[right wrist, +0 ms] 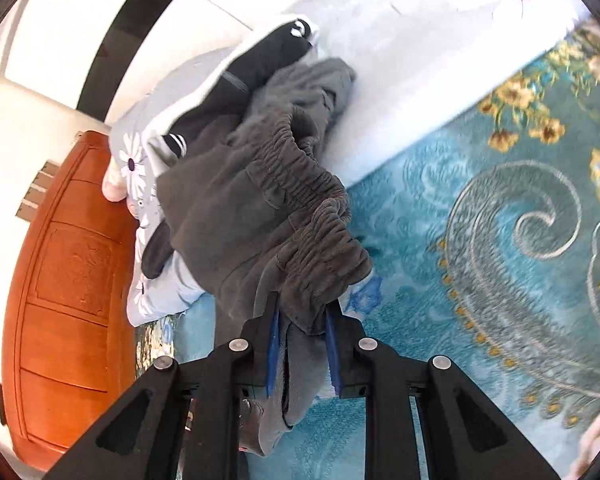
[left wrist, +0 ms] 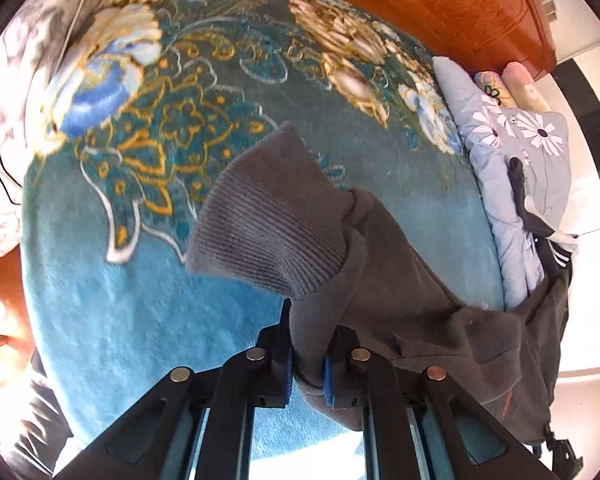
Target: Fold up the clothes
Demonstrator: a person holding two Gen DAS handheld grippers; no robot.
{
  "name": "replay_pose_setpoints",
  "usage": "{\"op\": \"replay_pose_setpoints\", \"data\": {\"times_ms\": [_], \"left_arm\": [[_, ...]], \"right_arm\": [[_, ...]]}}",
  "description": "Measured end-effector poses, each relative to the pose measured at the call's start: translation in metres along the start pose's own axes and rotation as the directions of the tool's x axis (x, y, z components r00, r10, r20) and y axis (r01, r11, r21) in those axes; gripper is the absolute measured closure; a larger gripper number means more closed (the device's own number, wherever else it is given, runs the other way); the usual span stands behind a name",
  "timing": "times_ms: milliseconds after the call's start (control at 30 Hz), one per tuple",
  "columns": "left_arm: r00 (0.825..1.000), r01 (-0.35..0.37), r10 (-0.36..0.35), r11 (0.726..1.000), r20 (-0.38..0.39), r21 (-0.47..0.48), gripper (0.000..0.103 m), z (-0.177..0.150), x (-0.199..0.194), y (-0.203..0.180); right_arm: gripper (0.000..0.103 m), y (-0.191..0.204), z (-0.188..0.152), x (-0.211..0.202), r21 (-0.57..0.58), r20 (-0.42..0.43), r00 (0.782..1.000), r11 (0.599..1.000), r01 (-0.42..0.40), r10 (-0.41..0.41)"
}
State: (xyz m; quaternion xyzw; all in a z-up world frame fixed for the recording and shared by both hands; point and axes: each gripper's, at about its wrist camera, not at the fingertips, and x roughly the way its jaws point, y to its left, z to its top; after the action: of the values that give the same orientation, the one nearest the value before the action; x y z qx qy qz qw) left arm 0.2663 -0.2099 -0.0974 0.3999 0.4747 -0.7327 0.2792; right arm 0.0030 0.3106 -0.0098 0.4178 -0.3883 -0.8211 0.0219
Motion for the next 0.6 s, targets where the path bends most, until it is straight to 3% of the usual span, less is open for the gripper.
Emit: {"op": "replay_pose_setpoints", "data": {"times_ms": [133,267,600], "left_arm": [[0.996,0.054,-0.058,0.996,0.061,0.076,0.092,0.016,-0.038,-0.014],[0.989,0.070,-0.098,0.973,0.115,0.221,0.092,0.013,-0.073,-0.038],[0.975,0.114,-0.163,0.950,0.150,0.290,0.092,0.012,-0.143,-0.018]], "right_arm": [[0.084,-0.008,-0.007,-0.083,-0.078,0.086,0.995,0.996,-0.052,0.058],[0.084,-0.018,-0.011,-0.137,-0.122,0.109,0.986,0.987,-0.109,0.122],[0.086,-0.034,-0.066,-0.196,-0.170,0.096,0.971,0.965,-0.199,0.218]]}}
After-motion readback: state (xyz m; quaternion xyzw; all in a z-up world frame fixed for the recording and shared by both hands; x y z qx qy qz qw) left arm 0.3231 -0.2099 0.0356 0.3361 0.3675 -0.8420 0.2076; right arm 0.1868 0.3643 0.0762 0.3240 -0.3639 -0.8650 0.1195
